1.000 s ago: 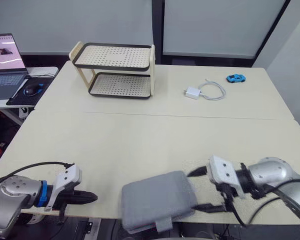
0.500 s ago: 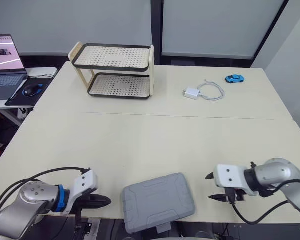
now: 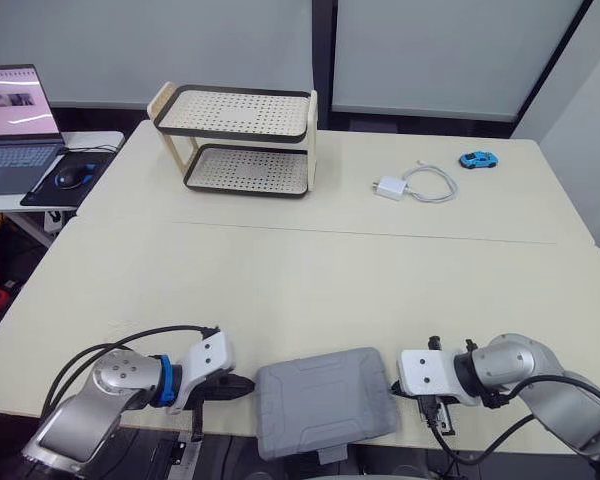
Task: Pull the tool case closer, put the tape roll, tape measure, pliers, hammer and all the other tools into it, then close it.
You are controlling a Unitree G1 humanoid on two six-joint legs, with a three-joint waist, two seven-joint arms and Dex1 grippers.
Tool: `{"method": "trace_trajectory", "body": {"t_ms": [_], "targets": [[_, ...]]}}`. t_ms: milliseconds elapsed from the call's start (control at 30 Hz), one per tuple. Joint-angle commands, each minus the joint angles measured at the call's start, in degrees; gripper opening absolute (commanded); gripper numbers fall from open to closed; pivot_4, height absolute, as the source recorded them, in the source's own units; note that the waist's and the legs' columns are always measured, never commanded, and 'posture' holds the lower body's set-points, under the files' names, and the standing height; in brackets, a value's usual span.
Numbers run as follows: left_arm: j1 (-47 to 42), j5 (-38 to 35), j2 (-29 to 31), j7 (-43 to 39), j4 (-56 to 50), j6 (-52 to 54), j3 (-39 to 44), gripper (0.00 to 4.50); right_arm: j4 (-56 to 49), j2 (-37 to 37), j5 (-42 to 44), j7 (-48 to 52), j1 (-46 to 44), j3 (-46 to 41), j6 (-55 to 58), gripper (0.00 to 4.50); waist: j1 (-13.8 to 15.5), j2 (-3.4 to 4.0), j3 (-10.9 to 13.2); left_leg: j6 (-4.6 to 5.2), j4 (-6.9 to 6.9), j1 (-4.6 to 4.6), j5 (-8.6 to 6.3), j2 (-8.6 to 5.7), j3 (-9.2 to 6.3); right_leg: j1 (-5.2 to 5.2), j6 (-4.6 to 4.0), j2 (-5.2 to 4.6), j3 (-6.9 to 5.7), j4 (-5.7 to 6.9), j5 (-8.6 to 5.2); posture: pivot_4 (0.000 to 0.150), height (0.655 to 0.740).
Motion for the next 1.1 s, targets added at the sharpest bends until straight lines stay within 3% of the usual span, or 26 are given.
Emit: {"method": "trace_trajectory", "body": {"t_ms": [33,733,1100], "targets": [[-1.9,-0.17,-2.44,0.25,-1.15,-1.24,-2.42,0.0,-3.15,0.81,0.08,-0.04,0.57,0.37,0.21,0.02,-0.01,0.0,0.0,0.0,0.0,0.01,0.0,0.0,-0.01,0.0,0.0,0.0,-0.01,0.01,0.0,0.15,0.735],[-11.79,5.25,-12.26,-1.79,8.09,-5.85,-9.74,0.0,-8.28,-0.26,3.7,-1.05,5.9,-7.3,8.17,0.02,0.15,-0.01,-0.02,0.0,0.03,0.02,0.0,-0.04,-0.08,0.1,0.02,-0.01,-0.05,0.0,0.01,0.15,0.735],[-11.76,6.15,-12.08,-3.34,9.22,-8.01,-11.56,0.0,-8.08,-6.95,4.39,-0.15,10.73,-12.72,8.19,0.02,0.12,0.05,-0.05,0.0,0.04,0.03,0.0,-0.05,-0.07,0.11,0.03,-0.02,-0.04,0.01,0.02,0.15,0.735]]}}
